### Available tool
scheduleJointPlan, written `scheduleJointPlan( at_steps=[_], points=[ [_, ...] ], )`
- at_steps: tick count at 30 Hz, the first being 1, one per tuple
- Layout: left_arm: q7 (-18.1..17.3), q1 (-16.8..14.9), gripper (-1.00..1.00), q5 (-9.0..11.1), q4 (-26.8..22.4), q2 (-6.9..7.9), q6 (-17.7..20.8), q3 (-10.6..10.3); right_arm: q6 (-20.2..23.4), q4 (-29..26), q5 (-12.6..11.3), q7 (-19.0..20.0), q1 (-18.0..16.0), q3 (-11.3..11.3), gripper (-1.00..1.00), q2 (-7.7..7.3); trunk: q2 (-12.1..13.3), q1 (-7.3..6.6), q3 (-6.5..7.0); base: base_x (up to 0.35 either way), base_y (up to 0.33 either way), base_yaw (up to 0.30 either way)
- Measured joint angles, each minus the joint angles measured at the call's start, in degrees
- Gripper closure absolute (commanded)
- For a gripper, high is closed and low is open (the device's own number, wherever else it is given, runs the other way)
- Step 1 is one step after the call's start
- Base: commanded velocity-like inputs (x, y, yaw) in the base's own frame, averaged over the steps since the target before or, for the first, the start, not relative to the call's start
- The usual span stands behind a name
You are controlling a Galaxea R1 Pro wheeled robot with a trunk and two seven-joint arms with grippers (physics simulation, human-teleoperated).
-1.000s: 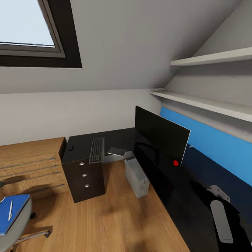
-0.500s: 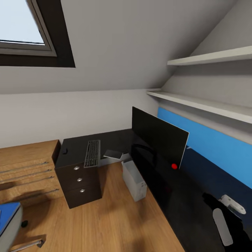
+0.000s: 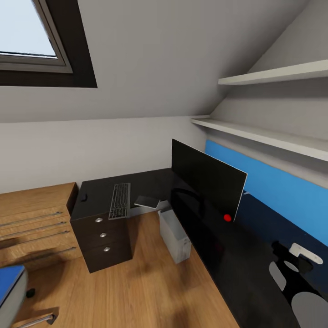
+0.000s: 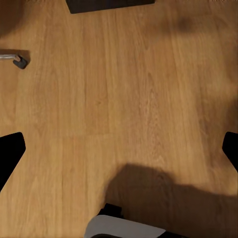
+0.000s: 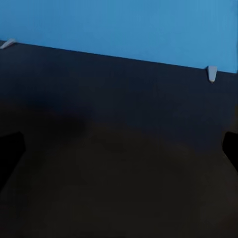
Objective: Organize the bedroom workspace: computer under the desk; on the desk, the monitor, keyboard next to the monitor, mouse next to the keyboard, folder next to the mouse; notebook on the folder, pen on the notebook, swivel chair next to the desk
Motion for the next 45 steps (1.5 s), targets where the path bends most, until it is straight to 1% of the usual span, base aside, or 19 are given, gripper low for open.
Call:
scheduleJointPlan(
  at_steps=[2,5,10,12,13,15,16,17,19,20,21,23,24,26,27,35,37,38,45],
  points=[
    [0.1,0.0,-1.00,0.0,0.0,0.02,-0.1,0.0,-0.5,-0.2,0.1,0.0,0.0,0.2,-1.00,-0.03,0.0,0.00,0.00,0.017,0.000,0.000],
    [0.1,0.0,-1.00,0.1,0.0,0.05,-1.4,0.1,-1.0,-1.3,1.6,0.1,-0.1,1.6,-1.00,-0.54,0.0,0.00,0.00,0.008,0.000,0.000],
    [0.1,0.0,-1.00,0.1,0.0,0.05,-3.0,0.1,0.0,-3.2,2.7,2.3,-0.2,2.2,-1.00,-2.42,0.0,0.00,0.00,0.003,0.000,0.000],
    [0.1,0.0,-1.00,0.2,0.1,0.09,-3.4,0.1,3.5,-3.6,3.0,4.7,-1.3,2.4,-1.00,-3.30,0.0,0.00,0.00,0.001,0.000,0.000],
    [0.1,0.0,-1.00,0.2,0.1,0.11,-3.6,0.1,7.6,-3.8,3.2,6.0,-3.2,2.5,-1.00,-3.67,0.0,0.01,0.02,0.000,0.000,0.000],
    [0.1,0.0,-1.00,0.2,0.1,0.12,-3.7,0.1,12.5,-3.9,3.2,7.1,-6.1,2.5,-1.00,-3.98,0.0,0.01,0.01,0.000,0.000,0.000],
    [0.1,0.0,-1.00,0.2,0.1,0.13,-3.8,0.1,22.2,-2.9,2.8,8.9,-10.8,2.4,-1.00,-5.00,0.0,0.01,-0.01,0.000,0.000,0.000],
    [0.1,0.0,-1.00,0.2,0.2,0.13,-3.8,0.1,23.3,-2.2,2.8,9.1,-14.1,2.5,-1.00,-5.18,0.0,0.00,0.02,0.000,0.000,0.000],
    [0.1,0.0,-1.00,0.1,0.1,0.10,-3.9,0.1,23.4,-0.1,2.5,9.4,-15.0,2.4,-1.00,-5.43,0.0,0.01,0.00,0.000,0.000,0.000],
    [0.2,0.0,-1.00,0.1,0.1,0.09,-3.9,0.1,22.1,2.2,2.2,9.5,-15.8,2.4,-1.00,-5.51,0.0,0.01,0.00,0.000,0.000,0.000],
    [0.2,0.0,-1.00,0.1,0.1,0.04,-3.9,0.1,19.3,4.5,2.0,9.3,-16.3,2.5,-1.00,-4.99,0.0,0.01,0.00,0.000,0.000,0.000],
    [0.2,0.0,-1.00,0.1,0.1,0.00,-4.0,0.0,16.8,6.0,2.1,8.7,-16.7,2.6,-1.00,-3.82,0.0,0.01,0.00,0.000,0.000,0.000],
    [0.2,0.0,-1.00,0.0,0.1,-0.07,-4.0,-0.2,17.4,6.5,2.2,7.9,-17.0,2.8,-1.00,-2.19,0.0,0.00,0.00,0.000,0.000,0.000],
    [0.2,0.0,-1.00,0.0,0.1,-0.07,-4.0,-0.2,19.6,5.9,2.3,7.7,-17.1,2.8,-1.00,-1.66,0.0,0.00,0.00,0.000,0.000,0.000],
    [0.2,0.0,-1.00,0.0,0.1,-0.05,-4.0,-0.1,23.7,3.8,2.3,7.5,-17.1,2.8,-1.00,-1.20,0.0,0.00,0.01,0.000,0.000,0.000],
    [0.2,0.0,-1.00,0.2,0.2,-0.03,-4.0,0.0,26.6,1.5,2.1,7.3,-17.0,1.8,-1.00,-0.85,0.0,0.00,0.00,0.000,0.000,0.000],
    [0.2,0.0,-1.00,0.2,0.2,-0.03,-4.0,0.0,26.8,1.3,2.1,7.2,-17.0,1.0,-1.00,-0.83,0.0,0.00,0.00,0.000,0.000,0.000],
    [0.2,0.0,-1.00,0.2,0.3,-0.03,-4.0,0.0,27.0,1.1,2.0,7.1,-17.0,-1.6,-1.00,-0.74,0.0,0.00,0.00,0.000,0.000,0.000],
    [0.2,0.0,-1.00,0.2,0.3,-0.03,-4.0,0.1,26.9,1.0,2.0,7.2,-17.0,-3.1,-1.00,-0.68,0.0,0.00,0.00,0.000,0.000,0.000]
  ],
)
